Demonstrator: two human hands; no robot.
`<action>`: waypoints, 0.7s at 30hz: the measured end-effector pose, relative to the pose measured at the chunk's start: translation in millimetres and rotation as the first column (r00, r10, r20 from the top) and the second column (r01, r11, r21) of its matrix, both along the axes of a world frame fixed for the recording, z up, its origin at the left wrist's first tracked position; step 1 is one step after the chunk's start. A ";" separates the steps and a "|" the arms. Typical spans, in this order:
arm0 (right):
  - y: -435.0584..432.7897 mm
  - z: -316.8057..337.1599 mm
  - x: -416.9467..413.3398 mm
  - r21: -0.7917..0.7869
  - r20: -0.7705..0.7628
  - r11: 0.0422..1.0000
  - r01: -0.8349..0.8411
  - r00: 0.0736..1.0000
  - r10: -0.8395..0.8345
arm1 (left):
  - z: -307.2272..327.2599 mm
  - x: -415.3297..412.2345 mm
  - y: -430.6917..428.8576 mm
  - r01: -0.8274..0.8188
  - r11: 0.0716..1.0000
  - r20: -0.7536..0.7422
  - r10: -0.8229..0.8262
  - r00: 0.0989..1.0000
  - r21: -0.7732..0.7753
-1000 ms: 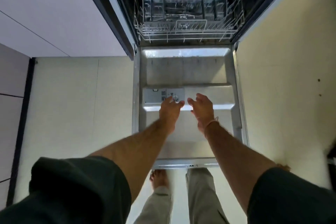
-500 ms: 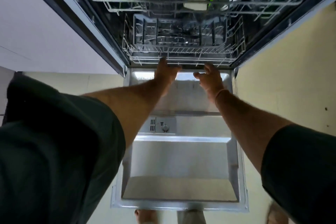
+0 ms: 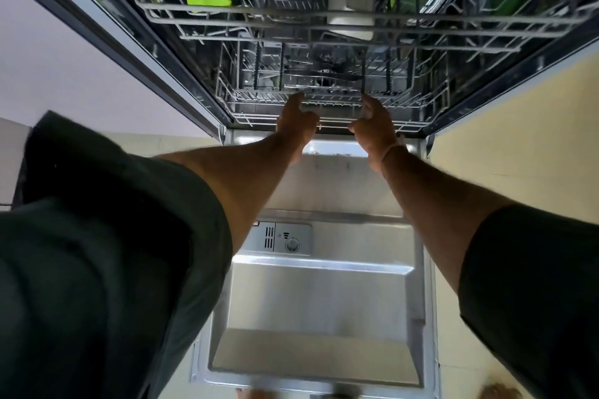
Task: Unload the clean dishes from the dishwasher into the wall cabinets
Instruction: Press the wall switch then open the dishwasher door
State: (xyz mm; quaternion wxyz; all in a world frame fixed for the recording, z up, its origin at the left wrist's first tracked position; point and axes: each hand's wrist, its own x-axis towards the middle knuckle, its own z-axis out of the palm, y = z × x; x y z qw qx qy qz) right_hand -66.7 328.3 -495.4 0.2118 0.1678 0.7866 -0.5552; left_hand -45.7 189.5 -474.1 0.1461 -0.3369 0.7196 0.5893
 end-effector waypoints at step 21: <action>8.8 3.5 159.5 0.031 0.007 0.973 0.227 0.974 -0.227 | -8.3 154.6 18.7 -0.072 0.997 0.005 0.073 0.997 -0.041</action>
